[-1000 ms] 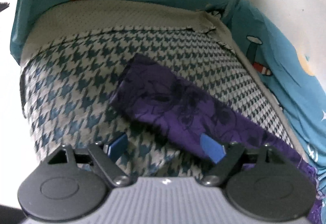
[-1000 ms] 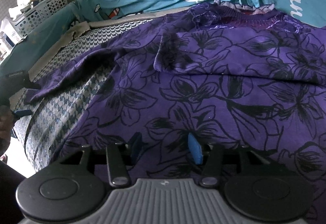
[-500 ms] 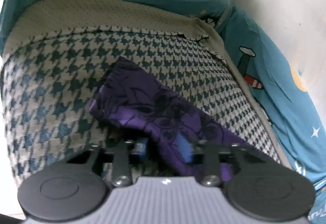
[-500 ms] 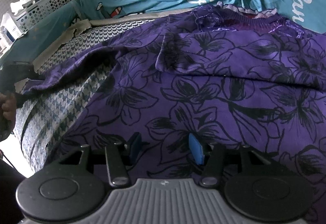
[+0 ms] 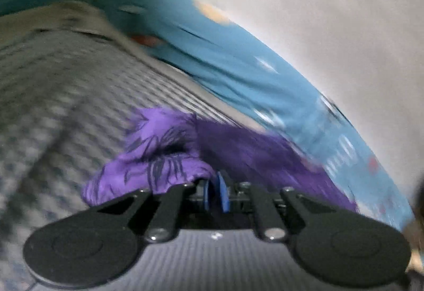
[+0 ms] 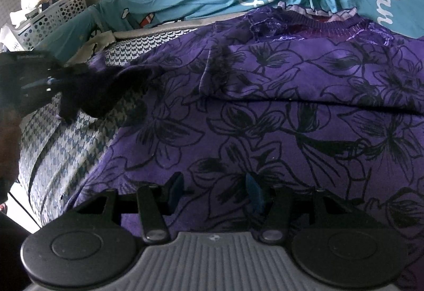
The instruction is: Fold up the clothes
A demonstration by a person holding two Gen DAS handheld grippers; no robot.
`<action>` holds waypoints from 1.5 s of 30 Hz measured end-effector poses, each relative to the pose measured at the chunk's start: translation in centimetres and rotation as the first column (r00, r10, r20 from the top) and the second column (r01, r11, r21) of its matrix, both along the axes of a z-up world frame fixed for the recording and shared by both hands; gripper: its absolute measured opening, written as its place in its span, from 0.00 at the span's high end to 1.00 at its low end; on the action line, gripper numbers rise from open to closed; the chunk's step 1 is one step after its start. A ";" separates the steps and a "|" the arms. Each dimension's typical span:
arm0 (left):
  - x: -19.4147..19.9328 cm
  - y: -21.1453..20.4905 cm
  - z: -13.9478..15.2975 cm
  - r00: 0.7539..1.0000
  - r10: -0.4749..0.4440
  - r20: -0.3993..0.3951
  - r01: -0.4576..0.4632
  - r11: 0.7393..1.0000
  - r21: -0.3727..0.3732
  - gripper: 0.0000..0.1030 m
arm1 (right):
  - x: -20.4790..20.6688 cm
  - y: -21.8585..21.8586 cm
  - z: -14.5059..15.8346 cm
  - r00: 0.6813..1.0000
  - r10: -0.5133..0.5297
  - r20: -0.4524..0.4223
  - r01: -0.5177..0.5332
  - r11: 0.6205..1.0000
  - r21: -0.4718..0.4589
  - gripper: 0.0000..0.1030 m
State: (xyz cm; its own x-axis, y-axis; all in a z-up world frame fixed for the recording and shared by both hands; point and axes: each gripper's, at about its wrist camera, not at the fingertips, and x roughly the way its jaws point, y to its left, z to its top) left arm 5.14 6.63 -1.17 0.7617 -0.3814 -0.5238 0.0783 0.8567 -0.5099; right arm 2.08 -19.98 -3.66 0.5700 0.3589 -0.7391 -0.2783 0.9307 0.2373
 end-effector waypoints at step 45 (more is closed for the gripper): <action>-4.8 -8.1 -2.5 0.892 -0.431 -0.135 0.451 0.872 0.192 0.00 | 3.8 1.5 5.0 0.924 0.326 0.199 -0.369 0.899 0.237 0.60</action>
State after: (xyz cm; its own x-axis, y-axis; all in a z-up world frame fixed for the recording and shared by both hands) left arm 0.30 -1.51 -3.63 0.4896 -0.5397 -0.6849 0.4383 0.8313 -0.3418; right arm 5.83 -18.47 1.36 0.4696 0.7248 -0.5042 -0.6243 0.6763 0.3908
